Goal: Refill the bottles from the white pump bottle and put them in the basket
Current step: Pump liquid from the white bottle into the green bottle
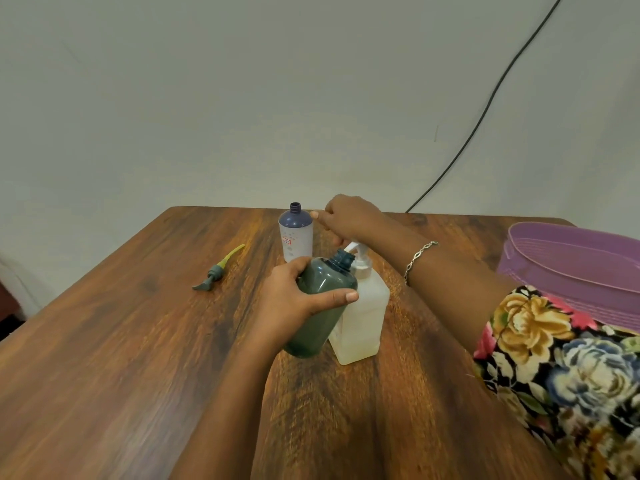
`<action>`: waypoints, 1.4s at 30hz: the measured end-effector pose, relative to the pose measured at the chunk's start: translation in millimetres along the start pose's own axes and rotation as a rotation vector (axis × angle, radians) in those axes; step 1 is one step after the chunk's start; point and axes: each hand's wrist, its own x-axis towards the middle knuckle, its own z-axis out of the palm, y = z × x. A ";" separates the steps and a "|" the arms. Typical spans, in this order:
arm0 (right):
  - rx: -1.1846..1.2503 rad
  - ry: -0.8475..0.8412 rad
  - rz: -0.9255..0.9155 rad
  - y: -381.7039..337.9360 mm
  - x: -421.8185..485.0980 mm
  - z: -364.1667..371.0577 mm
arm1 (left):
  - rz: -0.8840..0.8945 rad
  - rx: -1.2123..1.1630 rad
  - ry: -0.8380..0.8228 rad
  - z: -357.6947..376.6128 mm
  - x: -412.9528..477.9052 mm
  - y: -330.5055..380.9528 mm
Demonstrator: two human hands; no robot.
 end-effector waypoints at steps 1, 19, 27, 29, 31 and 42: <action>-0.044 0.009 0.002 0.0 -0.7 2.1 | 0.005 0.002 -0.001 0.9 0.0 -0.1; -0.127 0.001 -0.036 -0.7 -0.2 4.1 | 0.011 0.003 0.004 0.3 -0.7 -4.8; -0.148 0.004 -0.040 -1.4 2.1 12.5 | 0.002 -0.007 0.010 -1.8 0.9 -7.0; -0.093 0.004 -0.033 1.3 1.0 6.6 | 0.006 -0.009 0.007 -0.6 -0.1 -5.3; -0.071 0.013 -0.050 2.0 0.6 1.8 | 0.008 -0.014 0.007 -0.7 -2.0 -3.4; -0.211 0.063 -0.030 -0.9 0.4 15.2 | -0.001 0.016 0.013 2.7 0.8 -4.8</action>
